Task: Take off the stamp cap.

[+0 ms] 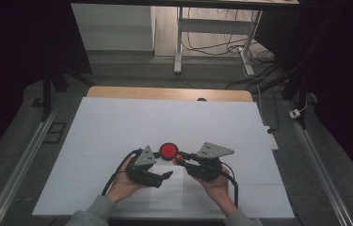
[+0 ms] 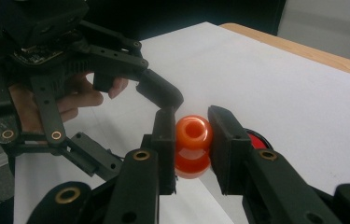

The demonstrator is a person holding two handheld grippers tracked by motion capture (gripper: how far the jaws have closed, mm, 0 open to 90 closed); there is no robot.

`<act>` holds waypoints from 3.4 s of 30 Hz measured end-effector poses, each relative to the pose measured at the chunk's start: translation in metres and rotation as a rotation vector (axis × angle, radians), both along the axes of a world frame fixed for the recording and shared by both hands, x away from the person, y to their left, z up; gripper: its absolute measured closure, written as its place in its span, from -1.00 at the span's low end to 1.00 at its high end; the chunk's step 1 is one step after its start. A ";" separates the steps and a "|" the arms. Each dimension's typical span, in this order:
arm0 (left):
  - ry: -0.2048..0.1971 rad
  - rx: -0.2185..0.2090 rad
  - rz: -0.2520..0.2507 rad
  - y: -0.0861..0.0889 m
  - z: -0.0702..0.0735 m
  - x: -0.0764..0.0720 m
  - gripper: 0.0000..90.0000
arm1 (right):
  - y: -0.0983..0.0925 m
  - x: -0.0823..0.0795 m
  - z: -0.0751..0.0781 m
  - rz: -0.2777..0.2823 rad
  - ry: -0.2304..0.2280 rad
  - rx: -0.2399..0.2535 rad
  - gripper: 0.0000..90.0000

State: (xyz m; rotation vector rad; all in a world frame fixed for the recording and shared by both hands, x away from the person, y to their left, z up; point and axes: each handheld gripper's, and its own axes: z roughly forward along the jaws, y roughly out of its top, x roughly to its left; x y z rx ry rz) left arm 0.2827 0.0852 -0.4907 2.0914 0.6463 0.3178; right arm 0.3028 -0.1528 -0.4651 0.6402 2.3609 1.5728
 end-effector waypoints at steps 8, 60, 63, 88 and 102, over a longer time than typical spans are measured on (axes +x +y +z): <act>0.004 0.000 -0.014 -0.010 0.000 0.002 -0.50 | 0.001 0.000 0.000 0.002 -0.002 0.003 0.60; -0.008 0.019 -0.043 -0.026 0.000 0.010 0.16 | 0.003 0.000 -0.004 0.013 0.011 0.000 0.60; -0.004 0.016 -0.043 -0.026 -0.001 0.010 0.20 | 0.003 0.000 -0.004 0.014 0.008 -0.006 0.60; -0.032 0.061 -0.051 -0.028 -0.003 0.009 0.40 | 0.006 -0.002 -0.006 0.017 0.002 -0.008 0.60; -0.048 0.072 -0.050 -0.028 -0.003 0.008 0.43 | 0.005 -0.001 -0.006 0.012 0.010 0.008 0.61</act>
